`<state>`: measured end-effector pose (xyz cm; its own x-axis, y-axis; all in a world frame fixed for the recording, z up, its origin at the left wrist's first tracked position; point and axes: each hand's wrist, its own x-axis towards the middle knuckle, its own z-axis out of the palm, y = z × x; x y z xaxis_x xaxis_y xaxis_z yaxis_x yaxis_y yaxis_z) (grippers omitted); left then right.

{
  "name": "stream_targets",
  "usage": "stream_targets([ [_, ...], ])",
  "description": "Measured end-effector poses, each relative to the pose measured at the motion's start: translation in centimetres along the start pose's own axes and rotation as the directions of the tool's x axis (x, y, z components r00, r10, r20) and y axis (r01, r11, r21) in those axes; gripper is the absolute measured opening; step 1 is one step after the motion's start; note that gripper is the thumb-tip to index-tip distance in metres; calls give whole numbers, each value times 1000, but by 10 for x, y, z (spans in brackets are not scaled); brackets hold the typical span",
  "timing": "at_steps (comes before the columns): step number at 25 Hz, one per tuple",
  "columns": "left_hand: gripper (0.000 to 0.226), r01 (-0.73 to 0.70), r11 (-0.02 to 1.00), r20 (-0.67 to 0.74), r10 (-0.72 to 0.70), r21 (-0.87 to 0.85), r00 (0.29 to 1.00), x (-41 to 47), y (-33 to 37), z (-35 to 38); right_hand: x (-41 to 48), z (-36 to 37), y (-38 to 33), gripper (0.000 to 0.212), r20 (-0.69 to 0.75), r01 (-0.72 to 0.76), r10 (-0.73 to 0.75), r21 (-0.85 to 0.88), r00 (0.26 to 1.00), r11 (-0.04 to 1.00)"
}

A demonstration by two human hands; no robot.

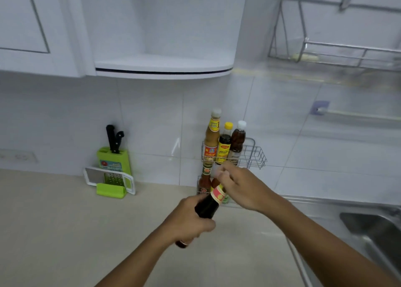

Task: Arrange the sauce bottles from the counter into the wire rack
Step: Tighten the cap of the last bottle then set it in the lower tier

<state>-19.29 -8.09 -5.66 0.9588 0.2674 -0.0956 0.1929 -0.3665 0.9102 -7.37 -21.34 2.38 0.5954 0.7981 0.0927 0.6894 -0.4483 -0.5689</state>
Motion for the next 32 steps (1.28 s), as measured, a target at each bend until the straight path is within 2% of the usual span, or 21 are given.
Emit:
stream_targets([
  [1, 28, 46, 973, 203, 1, -226, 979, -1, 5, -1, -4, -4, 2, 21, -3, 122, -122, -37, 993, 992],
  [2, 29, 85, 948, 322, 20, -308, 946, -1, 8, -2, -5, -5, 5, 20, -3, 171, -172, -55, 985, 984],
  [3, 28, 82, 960, 339, 14, -266, 941, 2, 8, -1, -4, -5, 8, 21, -19, 161, -162, -57, 987, 985],
  [4, 26, 53, 983, 258, -7, -173, 966, 6, 6, 2, -2, -2, 12, 24, -56, 111, -116, -74, 992, 991],
  [6, 31, 4, 969, -49, 8, 246, 999, 14, 5, 9, 2, 6, 18, 29, -147, -54, 39, -98, 988, 994],
  [7, 40, 14, 857, -193, 100, 516, 976, 17, 5, 13, 5, 9, 20, 30, -180, -162, 149, -61, 972, 985],
  [8, 45, 39, 716, -284, 225, 697, 932, 19, 9, 15, 7, 11, 22, 30, -201, -262, 260, 18, 944, 965],
  [9, 48, 52, 635, -316, 311, 771, 896, 22, 12, 16, 9, 11, 23, 31, -193, -336, 360, 146, 913, 930],
  [10, 51, 39, 630, -310, 328, 776, 892, 24, 17, 16, 10, 10, 24, 29, -152, -371, 432, 315, 889, 874],
  [11, 52, 10, 701, -278, 270, 713, 922, 27, 20, 13, 8, 5, 23, 26, -81, -366, 462, 497, 883, 787],
  [12, 49, -29, 845, -205, 163, 534, 965, 30, 24, 9, 6, 1, 24, 22, -17, -330, 445, 646, 895, 688],
  [13, 42, -23, 962, -84, 48, 271, 995, 34, 27, 5, 3, -2, 26, 20, 14, -270, 379, 727, 925, 632],
  [14, 37, 19, 1000, 75, -20, 8, 997, 37, 29, 2, 1, -3, 31, 19, 19, -204, 288, 752, 958, 627],
  [15, 39, 64, 986, 189, -34, -156, 981, 39, 30, 3, -3, -1, 35, 20, 26, -152, 199, 744, 980, 650],
  [16, 46, 70, 973, 241, -15, -222, 970, 41, 31, 5, -6, 2, 39, 20, 46, -124, 130, 715, 990, 689],
  [18, 57, -9, 986, 222, 46, -165, 974, 46, 32, 16, -11, 10, 50, 14, 106, -113, 58, 643, 993, 757],
  [20, 58, -50, 996, 174, 62, -77, 983, 59, 27, 30, -15, 15, 68, 8, 102, -115, 65, 627, 993, 771],
  [23, 84, -22, 998, 214, 10, 51, 977, 85, 5, 35, -12, 14, 101, 17, 11, -166, 204, 626, 979, 762],
  [25, 97, 60, 990, 198, -84, 127, 977, 105, -21, 32, -3, 13, 130, 22, -64, -242, 362, 636, 930, 733],
  [29, 62, 332, 942, 81, -336, 57, 938, 137, -68, 23, 24, 12, 183, 20, -184, -301, 562, 690, 806, 658],
  [32, 56, 431, 901, 25, -431, -49, 902, 162, -90, 21, 45, 17, 208, 22, -241, -316, 620, 691, 747, 650],
])
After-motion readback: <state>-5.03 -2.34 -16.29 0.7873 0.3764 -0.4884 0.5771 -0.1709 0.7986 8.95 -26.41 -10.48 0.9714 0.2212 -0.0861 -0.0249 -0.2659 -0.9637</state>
